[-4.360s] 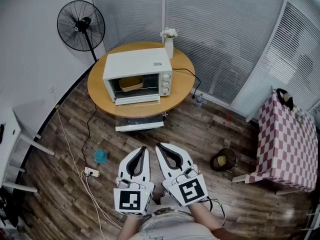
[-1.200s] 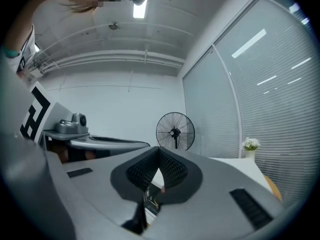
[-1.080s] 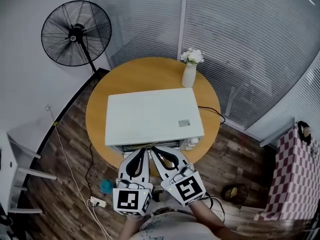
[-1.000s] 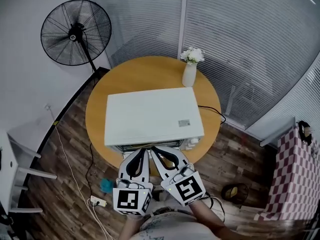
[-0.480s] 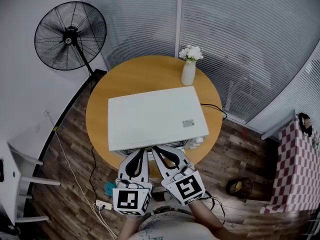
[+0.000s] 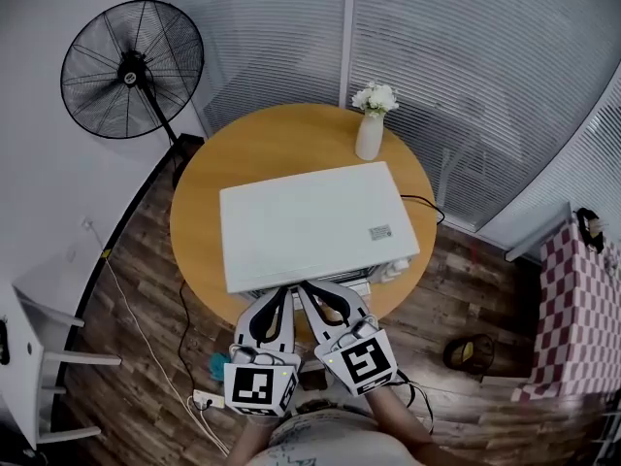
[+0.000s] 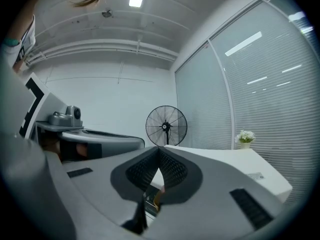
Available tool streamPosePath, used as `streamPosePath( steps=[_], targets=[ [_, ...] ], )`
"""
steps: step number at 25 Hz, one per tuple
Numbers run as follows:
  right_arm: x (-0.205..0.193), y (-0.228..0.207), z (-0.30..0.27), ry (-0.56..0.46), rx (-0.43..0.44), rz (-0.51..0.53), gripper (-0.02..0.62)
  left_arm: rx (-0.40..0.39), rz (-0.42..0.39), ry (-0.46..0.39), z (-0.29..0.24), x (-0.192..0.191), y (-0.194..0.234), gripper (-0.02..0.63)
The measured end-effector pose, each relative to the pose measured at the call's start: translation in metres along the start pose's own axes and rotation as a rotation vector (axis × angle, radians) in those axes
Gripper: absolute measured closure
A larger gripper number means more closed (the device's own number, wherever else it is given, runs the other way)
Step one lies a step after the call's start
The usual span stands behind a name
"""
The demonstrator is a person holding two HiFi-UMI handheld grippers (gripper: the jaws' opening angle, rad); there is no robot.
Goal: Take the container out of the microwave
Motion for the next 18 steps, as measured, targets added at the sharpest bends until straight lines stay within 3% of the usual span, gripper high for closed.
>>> streamPosePath(
  steps=[6, 18],
  targets=[
    [-0.017, 0.011, -0.006, 0.041, 0.013, 0.013, 0.603, 0.003, 0.014, 0.019, 0.008, -0.008, 0.01, 0.591],
    [-0.087, 0.013, -0.014, 0.202, 0.028, 0.005, 0.603, 0.017, 0.041, 0.065, 0.017, -0.022, 0.022, 0.592]
  ],
)
Point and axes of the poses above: the fingertips, and each gripper's own axes: z backward along the fingers, y to its left, x out of its top, the point moved 6 cm from there along z, backward along the fingers, and after that the axes turned 2 degrees about -y, right-handed, at the moved point
